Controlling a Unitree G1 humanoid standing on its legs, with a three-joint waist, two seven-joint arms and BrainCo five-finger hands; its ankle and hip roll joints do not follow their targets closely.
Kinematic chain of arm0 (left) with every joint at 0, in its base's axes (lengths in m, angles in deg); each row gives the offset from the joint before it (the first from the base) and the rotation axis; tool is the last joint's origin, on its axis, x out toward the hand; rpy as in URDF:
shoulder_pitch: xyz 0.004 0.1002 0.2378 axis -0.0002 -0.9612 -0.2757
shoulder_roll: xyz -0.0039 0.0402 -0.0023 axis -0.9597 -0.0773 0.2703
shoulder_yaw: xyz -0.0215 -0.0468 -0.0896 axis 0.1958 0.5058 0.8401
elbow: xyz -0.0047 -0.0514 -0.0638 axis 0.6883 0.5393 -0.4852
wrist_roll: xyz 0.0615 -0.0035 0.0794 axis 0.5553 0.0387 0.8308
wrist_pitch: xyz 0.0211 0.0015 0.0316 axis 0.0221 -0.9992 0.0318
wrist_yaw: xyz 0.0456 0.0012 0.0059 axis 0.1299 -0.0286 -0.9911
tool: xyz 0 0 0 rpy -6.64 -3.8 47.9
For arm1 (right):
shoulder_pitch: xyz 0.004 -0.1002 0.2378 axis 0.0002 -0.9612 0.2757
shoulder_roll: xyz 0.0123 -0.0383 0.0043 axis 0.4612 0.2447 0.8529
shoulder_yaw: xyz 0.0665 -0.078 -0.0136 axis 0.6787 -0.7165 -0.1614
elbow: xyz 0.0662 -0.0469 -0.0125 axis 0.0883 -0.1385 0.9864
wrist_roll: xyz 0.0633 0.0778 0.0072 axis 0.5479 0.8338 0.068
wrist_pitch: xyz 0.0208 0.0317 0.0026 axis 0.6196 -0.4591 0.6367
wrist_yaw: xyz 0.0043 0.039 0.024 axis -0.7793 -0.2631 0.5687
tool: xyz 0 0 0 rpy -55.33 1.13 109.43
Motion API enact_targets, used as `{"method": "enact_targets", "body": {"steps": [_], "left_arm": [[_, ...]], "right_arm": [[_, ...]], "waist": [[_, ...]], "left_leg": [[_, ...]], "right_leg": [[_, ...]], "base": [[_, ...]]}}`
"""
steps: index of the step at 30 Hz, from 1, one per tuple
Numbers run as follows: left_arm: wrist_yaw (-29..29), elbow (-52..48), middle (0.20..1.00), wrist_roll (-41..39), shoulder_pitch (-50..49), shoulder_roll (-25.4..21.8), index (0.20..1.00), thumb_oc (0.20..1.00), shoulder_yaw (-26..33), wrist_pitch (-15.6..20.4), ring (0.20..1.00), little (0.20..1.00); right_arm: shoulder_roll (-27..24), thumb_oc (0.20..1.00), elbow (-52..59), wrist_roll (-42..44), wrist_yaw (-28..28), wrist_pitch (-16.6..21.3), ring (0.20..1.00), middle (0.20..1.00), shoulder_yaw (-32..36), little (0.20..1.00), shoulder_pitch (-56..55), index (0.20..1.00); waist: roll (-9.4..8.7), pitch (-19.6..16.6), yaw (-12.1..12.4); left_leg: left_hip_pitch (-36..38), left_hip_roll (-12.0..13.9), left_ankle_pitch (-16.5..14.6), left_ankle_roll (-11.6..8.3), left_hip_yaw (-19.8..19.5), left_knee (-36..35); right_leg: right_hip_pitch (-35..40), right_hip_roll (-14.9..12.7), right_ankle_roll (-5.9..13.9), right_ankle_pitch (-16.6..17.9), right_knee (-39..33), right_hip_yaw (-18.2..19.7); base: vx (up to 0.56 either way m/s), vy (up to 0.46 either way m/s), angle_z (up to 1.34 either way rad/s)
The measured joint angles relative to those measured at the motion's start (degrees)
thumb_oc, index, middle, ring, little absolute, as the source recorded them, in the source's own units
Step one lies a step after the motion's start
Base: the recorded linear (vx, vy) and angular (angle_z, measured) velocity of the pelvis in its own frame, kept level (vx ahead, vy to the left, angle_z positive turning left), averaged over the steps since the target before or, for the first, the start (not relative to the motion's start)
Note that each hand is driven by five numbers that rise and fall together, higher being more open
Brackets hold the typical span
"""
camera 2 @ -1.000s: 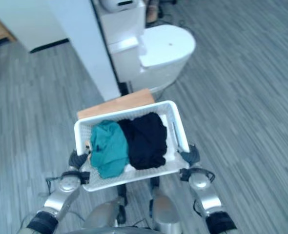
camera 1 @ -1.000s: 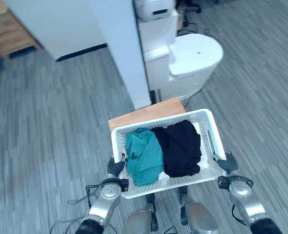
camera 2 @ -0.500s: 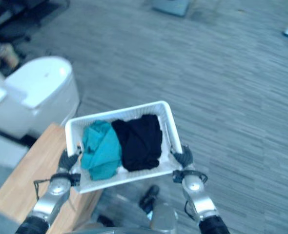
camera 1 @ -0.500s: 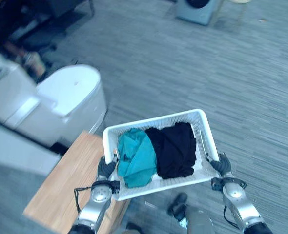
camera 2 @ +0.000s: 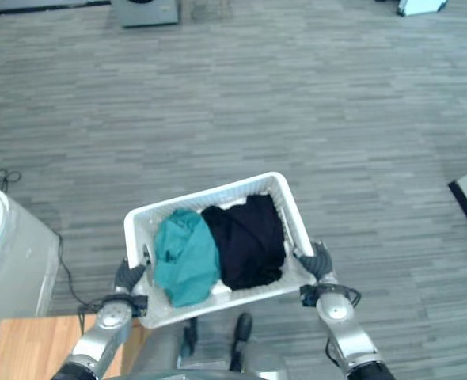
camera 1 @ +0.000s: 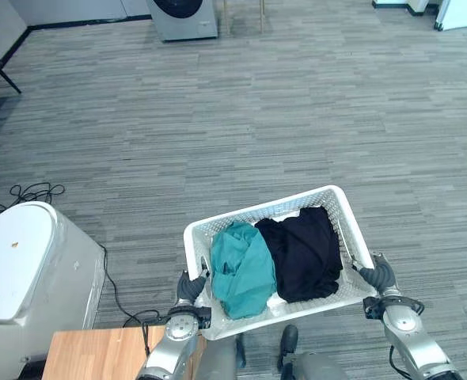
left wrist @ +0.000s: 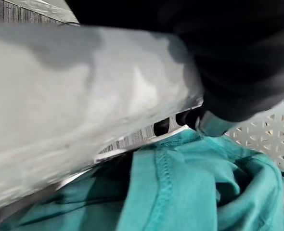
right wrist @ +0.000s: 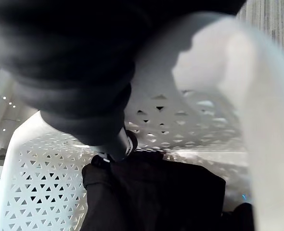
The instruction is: Grab the laundry basket,head to the washer,open it,put in the laundry and shut it.
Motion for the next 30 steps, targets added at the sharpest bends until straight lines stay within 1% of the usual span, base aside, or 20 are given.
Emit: {"method": "enact_targets", "body": {"steps": [1,4,5,7,8,9,10,11,14,17,19,21,22,23,24,25,27,28,29,30], "left_arm": [[0.16,0.43,0.2,0.02,-0.05,0.03,0.2,0.2,0.1,-0.06,0.2,0.2],[0.29,0.31,0.2,0.03,-0.58,-0.06,0.2,0.2,-0.22,-0.5,0.2,0.2],[0.32,-0.02,0.2,0.05,-1.22,-0.42,0.2,0.2,-0.21,-0.55,0.2,0.2],[0.38,-0.62,0.2,0.03,-2.27,-1.42,0.2,0.2,1.3,-0.7,0.2,0.2],[0.5,-1.37,0.2,0.03,-2.07,-2.54,0.2,0.2,1.22,-0.7,0.2,0.2],[0.54,-2.13,0.2,0.03,-1.63,-3.3,0.2,0.2,1.38,-0.73,0.2,0.2],[0.55,-2.79,0.2,0.04,-1.3,-4.22,0.2,0.2,1.92,-0.74,0.2,0.2],[0.57,-2.97,0.2,0.03,-1.39,-4.35,0.2,0.2,1.83,-0.73,0.2,0.2],[0.55,-5.13,0.2,0.04,0.38,-6.43,0.2,0.2,3.01,-0.73,0.2,0.2],[0.54,-5.66,0.2,0.01,0.52,-6.47,0.2,0.2,3.02,-0.42,0.2,0.2],[0.54,-5.3,0.2,0.01,0.6,-5.63,0.2,0.2,2.84,-0.43,0.2,0.2],[0.54,-4.42,0.2,0.04,0.29,-5.34,0.2,0.2,3.05,-0.41,0.2,0.2],[0.73,-5.0,0.2,0.06,-0.11,-6.04,0.2,0.2,2.35,-0.38,0.2,0.2],[1.07,-4.33,0.2,0.1,-0.02,-5.68,0.2,0.2,2.38,-0.28,0.2,0.2],[0.96,-3.18,0.2,0.06,-0.29,-4.22,0.2,0.2,3.12,-0.51,0.2,0.2],[0.94,-2.39,0.2,0.09,-0.87,-2.7,0.2,0.2,3.25,-0.51,0.2,0.2],[0.95,-2.37,0.2,0.11,-0.95,-2.39,0.2,0.2,2.9,-0.52,0.2,0.2],[0.94,-2.36,0.2,0.11,-1.03,-2.24,0.2,0.2,3.0,-0.52,0.2,0.2],[0.96,-2.41,0.2,0.12,-1.14,-2.53,0.2,0.2,2.96,-0.52,0.2,0.2],[0.96,-2.43,0.2,0.11,-1.29,-2.28,0.2,0.2,2.76,-0.52,0.2,0.2]], "right_arm": [[0.21,0.2,-0.58,0.01,0.01,0.0,0.2,0.2,-0.09,0.2,-0.16,0.2],[0.4,0.2,-1.17,0.02,0.05,0.01,0.2,0.2,-0.06,0.2,-0.67,0.2],[0.85,0.2,-1.06,0.0,0.36,-0.06,0.2,0.2,0.0,0.2,-0.91,0.2],[2.61,0.2,-1.08,-0.09,0.37,-0.16,0.2,0.2,-0.89,0.2,-0.74,0.2],[2.99,0.2,-1.02,-0.09,0.38,-0.16,0.2,0.2,-0.93,0.2,-0.17,0.2],[3.07,0.2,-1.01,-0.09,0.39,-0.21,0.2,0.2,-1.25,0.2,0.43,0.2],[3.29,0.2,-1.0,-0.09,0.42,-0.35,0.2,0.2,-1.83,0.2,1.96,0.2],[3.75,0.2,-0.78,-0.1,0.51,-0.34,0.2,0.2,-1.73,0.2,2.31,0.2],[4.24,0.2,0.4,-0.09,0.51,-0.33,0.2,0.2,-1.66,0.2,4.15,0.2],[3.93,0.2,0.44,-0.09,0.6,-0.32,0.2,0.2,-1.04,0.2,5.77,0.2],[3.66,0.2,0.43,-0.09,0.8,-0.38,0.2,0.2,-0.67,0.2,5.49,0.2],[3.84,0.2,0.43,-0.1,0.85,-0.36,0.2,0.2,-0.79,0.2,4.34,0.2],[3.82,0.2,0.63,-0.1,1.0,-0.27,0.2,0.2,-0.62,0.2,3.49,0.2],[3.63,0.2,0.18,-0.09,1.17,-0.27,0.2,0.2,-0.4,0.2,3.35,0.2],[4.07,0.2,0.03,-0.19,1.26,-0.69,0.2,0.2,-0.41,0.2,3.44,0.2],[3.33,0.2,-0.14,-0.25,1.3,-0.76,0.2,0.2,-0.42,0.2,3.06,0.2],[2.78,0.2,-0.24,-0.25,1.64,-0.95,0.2,0.2,-0.5,0.2,2.62,0.2],[2.83,0.2,-0.29,-0.25,1.63,-0.95,0.2,0.2,-0.52,0.2,2.36,0.2],[2.75,0.2,-0.28,-0.24,1.78,-0.91,0.2,0.2,-0.6,0.2,2.11,0.2],[2.64,0.2,-0.28,-0.25,1.8,-0.87,0.2,0.2,-0.32,0.2,2.33,0.2]], "waist": [[0.49,0.03,0.16],[2.17,0.32,1.31],[2.01,0.48,1.32],[-1.36,-0.57,3.89],[-1.84,-0.77,3.66],[-2.18,-0.69,3.55],[-2.26,-0.65,3.66],[-2.28,-0.67,3.75],[-2.18,-0.57,3.39],[-0.94,-0.41,3.0],[0.31,-0.24,2.79],[-1.31,0.13,2.31],[-1.78,-0.24,0.8],[-2.4,0.06,0.71],[-2.97,-0.29,1.2],[0.08,0.04,0.14],[2.25,0.33,-0.48],[2.75,0.24,-0.63],[2.44,-0.02,-0.92],[2.18,-0.22,-1.21]], "left_leg": [[-0.23,-0.02,1.63,-1.28,0.01,-3.24],[0.43,1.0,3.37,-0.75,3.05,-6.64],[1.81,1.15,4.84,1.31,3.15,-5.48],[4.08,-1.53,5.26,2.47,6.65,-3.34],[4.6,-2.72,4.51,3.64,7.01,-3.01],[5.69,-3.58,3.54,5.99,7.96,-3.04],[8.4,-4.73,2.49,8.64,8.96,-3.62],[9.77,-5.28,3.75,9.7,8.87,-4.41],[14.44,-6.01,3.31,9.32,9.11,-8.2],[17.75,-5.92,0.75,6.08,8.7,-9.78],[19.0,-5.85,-0.3,4.35,9.0,-9.31],[18.15,-6.21,-8.25,-5.0,9.02,-3.23],[17.21,-6.36,-8.28,9.04,9.21,-0.06],[17.85,-8.0,-9.99,10.84,10.31,0.34],[18.76,-8.91,-9.57,10.64,10.8,0.33],[20.42,-9.04,-9.71,10.17,9.91,-0.96],[23.0,-9.07,-9.63,10.03,7.96,-3.19],[24.2,-8.77,-9.65,9.74,7.1,-3.84],[26.04,-8.93,-9.39,9.29,7.0,-3.71],[27.2,-9.44,-9.77,8.61,6.58,-3.04]], "right_leg": [[0.96,0.03,0.69,-0.94,-0.08,0.04],[4.76,0.32,3.92,-3.87,0.77,1.4],[6.84,0.06,4.22,-5.49,0.43,2.6],[6.16,-4.73,5.85,-9.53,5.89,6.71],[5.93,-5.58,5.85,-9.51,7.32,7.36],[4.9,-6.65,6.75,-9.65,11.29,7.74],[0.8,-8.89,9.41,-11.37,22.53,8.21],[-0.96,-9.42,9.5,-11.66,26.85,8.57],[-7.53,-8.82,9.43,-12.83,30.62,6.52],[-13.13,-7.58,9.17,-12.32,25.85,1.36],[-16.03,-5.14,8.35,-7.97,18.5,-1.83],[-17.06,-5.89,6.74,-1.32,12.19,-1.56],[-17.88,-9.22,8.2,2.31,11.6,-0.92],[-19.02,-11.72,9.78,3.26,12.32,0.08],[-20.38,-13.25,9.64,3.52,12.56,0.16],[-21.79,-12.94,9.54,3.6,11.53,-0.02],[-21.31,-10.65,9.35,3.57,11.87,0.04],[-20.85,-8.86,8.19,3.25,12.99,-0.12],[-18.78,-5.65,4.04,3.39,12.56,-0.78],[-17.38,-3.47,1.93,2.57,12.9,-1.94]], "base": [[0.21,0.042,-0.34],[0.45,0.194,-0.3],[0.24,0.122,-0.47],[0.36,0.181,-0.86],[0.47,0.233,-0.73],[0.27,0.138,-0.49],[0.25,0.108,-0.46],[0.15,0.062,-0.41],[0.2,0.043,-0.24],[0.26,-0.043,-0.08],[0.27,-0.092,0.06],[0.25,-0.136,0.47],[0.3,-0.155,0.67],[0.21,-0.114,0.37],[0.44,-0.278,0.08],[0.48,-0.305,0.11],[0.31,-0.211,0.3],[0.2,-0.185,0.42],[0.27,-0.26,0.5],[0.26,-0.291,0.53]]}}
